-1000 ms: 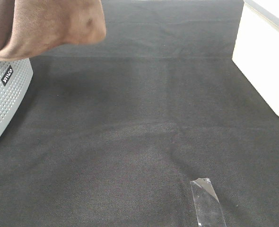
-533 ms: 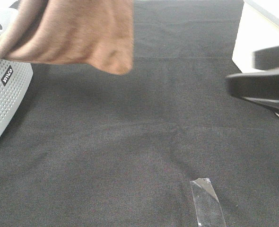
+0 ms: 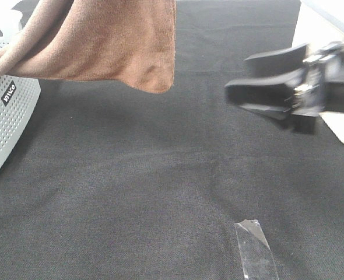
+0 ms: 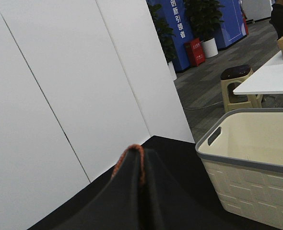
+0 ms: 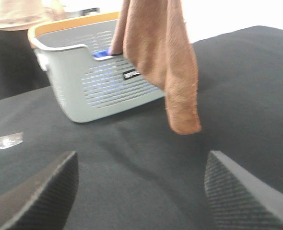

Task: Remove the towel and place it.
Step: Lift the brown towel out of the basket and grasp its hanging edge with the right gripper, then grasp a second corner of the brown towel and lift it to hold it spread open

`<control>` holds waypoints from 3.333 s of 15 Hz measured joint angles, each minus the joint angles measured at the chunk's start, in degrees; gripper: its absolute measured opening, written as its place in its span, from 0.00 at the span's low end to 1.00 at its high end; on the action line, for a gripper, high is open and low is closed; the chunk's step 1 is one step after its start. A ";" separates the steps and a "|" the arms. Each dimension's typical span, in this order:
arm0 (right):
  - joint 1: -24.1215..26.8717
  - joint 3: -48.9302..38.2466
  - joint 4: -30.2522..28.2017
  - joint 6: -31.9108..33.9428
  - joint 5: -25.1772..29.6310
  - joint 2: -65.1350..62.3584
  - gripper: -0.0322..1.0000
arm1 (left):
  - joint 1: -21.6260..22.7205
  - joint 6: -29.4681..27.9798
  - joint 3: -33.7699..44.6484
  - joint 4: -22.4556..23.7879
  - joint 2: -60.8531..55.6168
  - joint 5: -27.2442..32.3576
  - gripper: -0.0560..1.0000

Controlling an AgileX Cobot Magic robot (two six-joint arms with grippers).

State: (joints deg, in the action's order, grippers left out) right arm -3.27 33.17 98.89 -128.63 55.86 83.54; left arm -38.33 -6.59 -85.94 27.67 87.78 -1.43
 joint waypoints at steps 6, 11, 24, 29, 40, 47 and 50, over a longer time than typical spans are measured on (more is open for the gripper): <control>-2.69 13.12 0.80 -0.92 2.01 15.87 0.71 | 0.00 0.00 0.00 0.00 0.11 0.06 0.05; -10.89 22.69 0.80 -0.92 -2.18 24.24 0.71 | 0.00 0.00 0.00 0.17 0.11 0.17 0.05; -12.89 28.88 0.80 3.95 -2.81 29.97 0.03 | 0.00 0.00 0.00 1.26 0.11 0.29 0.05; -12.89 28.88 -10.77 21.94 -12.32 22.17 0.03 | 0.80 -2.01 -2.23 1.32 0.52 8.25 0.05; -12.89 71.28 -82.28 64.46 11.80 12.89 0.03 | 7.16 -17.19 -12.78 -0.17 0.46 12.61 0.05; -12.89 90.13 -98.89 63.37 13.52 12.72 0.03 | 8.08 -19.08 -19.54 -0.46 2.01 12.72 0.05; -13.24 90.30 -107.72 63.31 12.83 12.66 0.03 | 12.61 -29.05 -19.88 -3.32 4.64 12.83 0.05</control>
State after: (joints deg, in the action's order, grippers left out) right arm -16.50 123.47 -8.82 -65.32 68.70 96.20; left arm -25.73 -35.64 -105.83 24.35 92.42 11.40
